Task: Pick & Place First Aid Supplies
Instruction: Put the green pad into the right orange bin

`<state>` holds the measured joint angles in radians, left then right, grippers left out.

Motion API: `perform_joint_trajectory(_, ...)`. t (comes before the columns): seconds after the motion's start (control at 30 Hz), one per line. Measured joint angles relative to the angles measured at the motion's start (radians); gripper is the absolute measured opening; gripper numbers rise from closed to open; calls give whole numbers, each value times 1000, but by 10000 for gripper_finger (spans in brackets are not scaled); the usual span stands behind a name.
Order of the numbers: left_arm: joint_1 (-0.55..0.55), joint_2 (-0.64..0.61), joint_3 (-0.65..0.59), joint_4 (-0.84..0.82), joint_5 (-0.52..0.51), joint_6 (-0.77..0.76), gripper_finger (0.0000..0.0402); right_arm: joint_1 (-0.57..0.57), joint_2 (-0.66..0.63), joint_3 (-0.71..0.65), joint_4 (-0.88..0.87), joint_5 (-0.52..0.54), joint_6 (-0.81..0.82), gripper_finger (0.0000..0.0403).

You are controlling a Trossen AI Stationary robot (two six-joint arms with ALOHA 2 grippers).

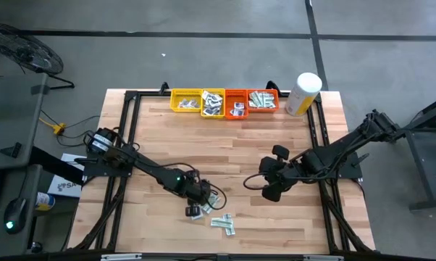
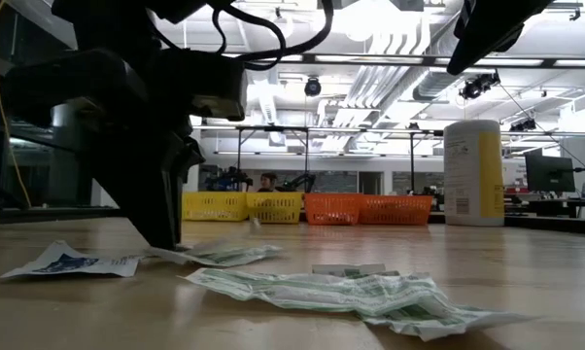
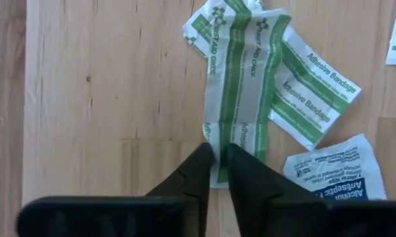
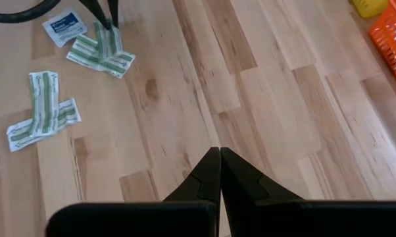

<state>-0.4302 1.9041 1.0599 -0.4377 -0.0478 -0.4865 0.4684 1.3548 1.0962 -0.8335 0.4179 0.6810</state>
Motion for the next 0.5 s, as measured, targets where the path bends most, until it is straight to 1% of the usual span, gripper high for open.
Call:
perform_joint_trajectory(0.2,-6,1,-1,0,9,-44,5,4,0,0,-2,2,4,0)
perform_joint_trajectory(0.3,-6,1,-1,-1,1,-79,3,4,0,0,-1,3,3,0)
perform_joint_trajectory(0.43,-10,-14,-3,-2,-46,-148,1,4,0,0,-1,3,16,0)
perform_joint_trajectory(0.5,-4,-34,7,-13,-81,-154,1,4,0,0,1,3,18,0)
